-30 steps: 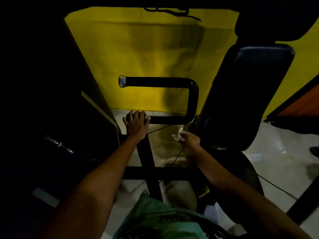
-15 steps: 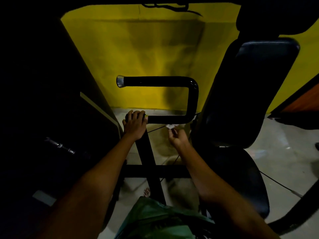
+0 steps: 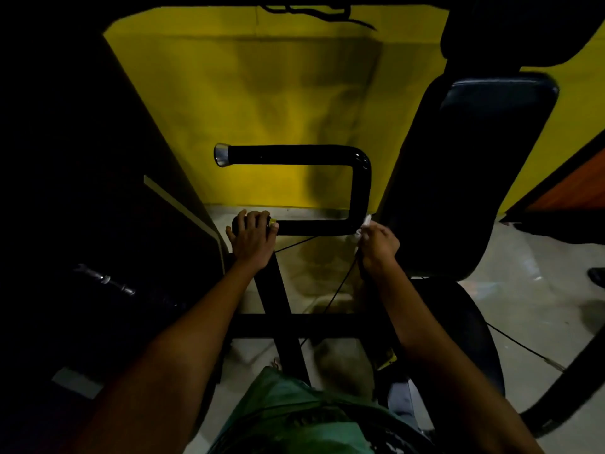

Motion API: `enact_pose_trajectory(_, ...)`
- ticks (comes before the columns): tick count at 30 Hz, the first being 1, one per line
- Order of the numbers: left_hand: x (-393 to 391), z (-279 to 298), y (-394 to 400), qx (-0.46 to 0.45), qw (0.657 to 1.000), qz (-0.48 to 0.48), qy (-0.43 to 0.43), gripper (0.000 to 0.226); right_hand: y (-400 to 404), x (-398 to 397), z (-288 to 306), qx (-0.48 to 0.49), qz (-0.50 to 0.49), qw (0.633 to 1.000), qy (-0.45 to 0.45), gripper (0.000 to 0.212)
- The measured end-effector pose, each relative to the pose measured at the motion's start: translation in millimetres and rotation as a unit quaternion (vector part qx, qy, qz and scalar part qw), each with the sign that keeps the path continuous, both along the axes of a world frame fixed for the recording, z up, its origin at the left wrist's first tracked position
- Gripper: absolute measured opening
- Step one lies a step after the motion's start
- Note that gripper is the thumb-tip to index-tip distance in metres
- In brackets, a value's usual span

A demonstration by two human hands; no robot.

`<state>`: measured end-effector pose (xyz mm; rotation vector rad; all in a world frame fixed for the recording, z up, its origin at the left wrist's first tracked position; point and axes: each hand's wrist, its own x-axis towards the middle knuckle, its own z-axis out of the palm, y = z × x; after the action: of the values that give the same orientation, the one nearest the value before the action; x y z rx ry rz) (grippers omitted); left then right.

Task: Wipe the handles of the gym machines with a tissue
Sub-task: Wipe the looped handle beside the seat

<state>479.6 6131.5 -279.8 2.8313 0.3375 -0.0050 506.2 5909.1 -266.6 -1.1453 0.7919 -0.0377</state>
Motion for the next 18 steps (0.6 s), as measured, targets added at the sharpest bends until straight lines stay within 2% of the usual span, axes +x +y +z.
enact_pose_trajectory(3, 0, 2, 0, -0.001, 1.0, -0.001, 0.01, 0.046, -3, 8, 17, -0.18, 0.022, 0.98, -0.085, 0.005)
enact_pose_trajectory(5, -1, 3, -1, 0.003, 1.0, -0.001, 0.012, 0.047, -1, 6, 19, -0.259, 0.045, 0.957, -0.12, 0.012)
enact_pose_trajectory(10, 0, 5, 0, -0.004, 1.0, -0.002, 0.014, 0.047, -5, 4, 9, -0.257, 0.057, 0.961, -0.081, 0.016)
enact_pose_trajectory(16, -1, 5, 0, -0.007, 1.0, -0.002, 0.008, 0.047, 3, 10, 33, -0.362, 0.043, 0.911, -0.193, 0.013)
enact_pose_trajectory(18, -1, 5, 0, -0.011, 1.0, -0.002, 0.013, 0.047, 3, 4, 20, -0.366, 0.031, 0.911, -0.186, 0.015)
